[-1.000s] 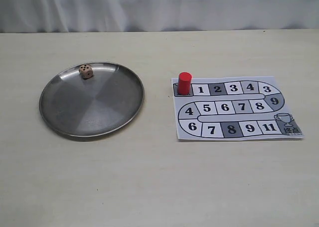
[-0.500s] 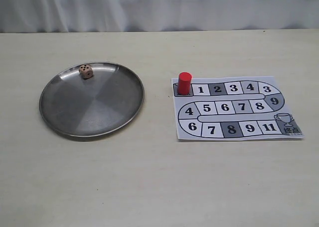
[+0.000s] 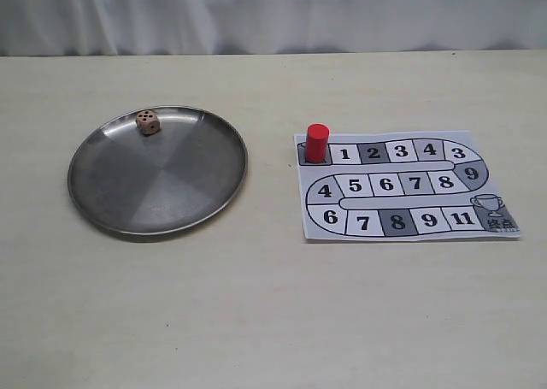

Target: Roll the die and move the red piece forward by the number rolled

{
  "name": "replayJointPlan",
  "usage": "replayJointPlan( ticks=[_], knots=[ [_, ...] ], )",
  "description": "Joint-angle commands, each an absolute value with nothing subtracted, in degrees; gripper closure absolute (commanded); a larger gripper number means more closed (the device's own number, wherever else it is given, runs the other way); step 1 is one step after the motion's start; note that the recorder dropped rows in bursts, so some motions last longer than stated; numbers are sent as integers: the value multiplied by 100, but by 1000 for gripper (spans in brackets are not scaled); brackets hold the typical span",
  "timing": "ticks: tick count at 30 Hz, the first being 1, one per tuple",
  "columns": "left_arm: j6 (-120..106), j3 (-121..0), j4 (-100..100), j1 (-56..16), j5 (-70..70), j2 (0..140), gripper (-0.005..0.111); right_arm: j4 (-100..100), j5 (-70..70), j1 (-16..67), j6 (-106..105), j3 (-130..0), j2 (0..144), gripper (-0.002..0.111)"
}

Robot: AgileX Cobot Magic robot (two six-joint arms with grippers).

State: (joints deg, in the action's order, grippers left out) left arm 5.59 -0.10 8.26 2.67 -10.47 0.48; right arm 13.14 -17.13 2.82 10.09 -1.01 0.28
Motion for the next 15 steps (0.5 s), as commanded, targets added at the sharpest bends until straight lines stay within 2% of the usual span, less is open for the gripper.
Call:
replayJointPlan(
  ticks=[1,6,15],
  knots=[
    [554,0,824,242,-993,17,107,-943,-1626,282,2434,-265,275,104],
    [554,0,824,242,-993,17,107,-2229,-1677,282,3502,-542,1630,104],
    [554,0,824,242,-993,17,107,-2815,-1614,282,3519,-1529,4953,104]
  ],
)
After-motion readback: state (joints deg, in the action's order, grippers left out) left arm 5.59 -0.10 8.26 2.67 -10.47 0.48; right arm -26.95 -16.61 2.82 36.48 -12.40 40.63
